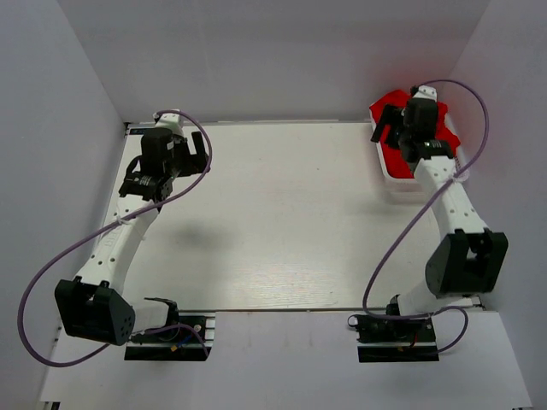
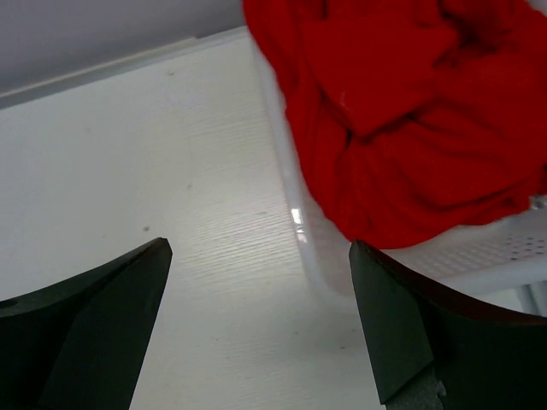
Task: Fold and stack the t-shirts
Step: Grab crumpled tshirt from bin with the right arm
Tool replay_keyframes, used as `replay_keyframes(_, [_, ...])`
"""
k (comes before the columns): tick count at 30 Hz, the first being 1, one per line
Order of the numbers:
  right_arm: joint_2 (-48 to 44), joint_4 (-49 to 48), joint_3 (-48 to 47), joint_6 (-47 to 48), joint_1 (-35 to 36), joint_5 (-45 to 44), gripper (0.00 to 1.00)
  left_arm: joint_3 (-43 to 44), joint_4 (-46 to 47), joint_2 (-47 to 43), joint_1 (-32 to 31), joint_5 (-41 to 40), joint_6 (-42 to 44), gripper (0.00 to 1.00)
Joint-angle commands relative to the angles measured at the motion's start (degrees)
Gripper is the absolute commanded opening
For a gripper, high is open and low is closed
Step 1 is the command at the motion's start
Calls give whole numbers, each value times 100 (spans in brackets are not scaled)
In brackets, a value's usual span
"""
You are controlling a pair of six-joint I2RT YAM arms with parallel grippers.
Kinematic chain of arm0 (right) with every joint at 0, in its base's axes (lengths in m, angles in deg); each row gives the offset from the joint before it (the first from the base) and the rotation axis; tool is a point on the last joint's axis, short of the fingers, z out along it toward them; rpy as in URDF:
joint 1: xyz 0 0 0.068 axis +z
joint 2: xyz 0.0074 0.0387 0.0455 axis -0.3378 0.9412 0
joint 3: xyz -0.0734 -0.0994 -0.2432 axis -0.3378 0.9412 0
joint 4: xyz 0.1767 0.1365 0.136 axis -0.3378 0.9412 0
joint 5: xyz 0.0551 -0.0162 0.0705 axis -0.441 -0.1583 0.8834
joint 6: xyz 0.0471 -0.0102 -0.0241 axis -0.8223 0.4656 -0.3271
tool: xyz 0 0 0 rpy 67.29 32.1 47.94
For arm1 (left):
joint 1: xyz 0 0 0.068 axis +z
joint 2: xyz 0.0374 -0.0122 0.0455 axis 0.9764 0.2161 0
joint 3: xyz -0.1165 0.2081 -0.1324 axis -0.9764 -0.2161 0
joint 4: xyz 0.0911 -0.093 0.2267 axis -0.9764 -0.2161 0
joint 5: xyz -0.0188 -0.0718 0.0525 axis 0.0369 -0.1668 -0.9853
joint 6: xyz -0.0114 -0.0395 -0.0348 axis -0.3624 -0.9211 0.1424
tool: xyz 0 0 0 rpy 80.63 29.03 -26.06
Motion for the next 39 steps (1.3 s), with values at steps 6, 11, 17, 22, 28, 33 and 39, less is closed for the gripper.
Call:
replay_keyframes(6, [1699,1023,-2366,267,-258,-1219,90,-90,177,-336,31,273,127,100])
replay_keyframes(11, [2883,1313,-3422,267,-627,-1264,90,84,63,-56,31,221,188,100])
replay_keyframes(17, [3712,1261,-4268,214,-960,-992,90,288,-131,279,31,159,188,100])
replay_keyframes(22, [4099,604,-4285,319,-1128,-271,90,401,-131,455,31,159,241,100])
replay_keyframes(28, [4495,250,-4356,293,-1260,37,87,516,-236,709,31,159,241,100])
replay_keyframes(33, [4557,-4,-4303,258,-1304,301,54,516,-236,710,31,98,241,100])
replay_keyframes(39, [4250,-435,-3970,205,-1286,179,0,464,-78,762,31,221,241,100])
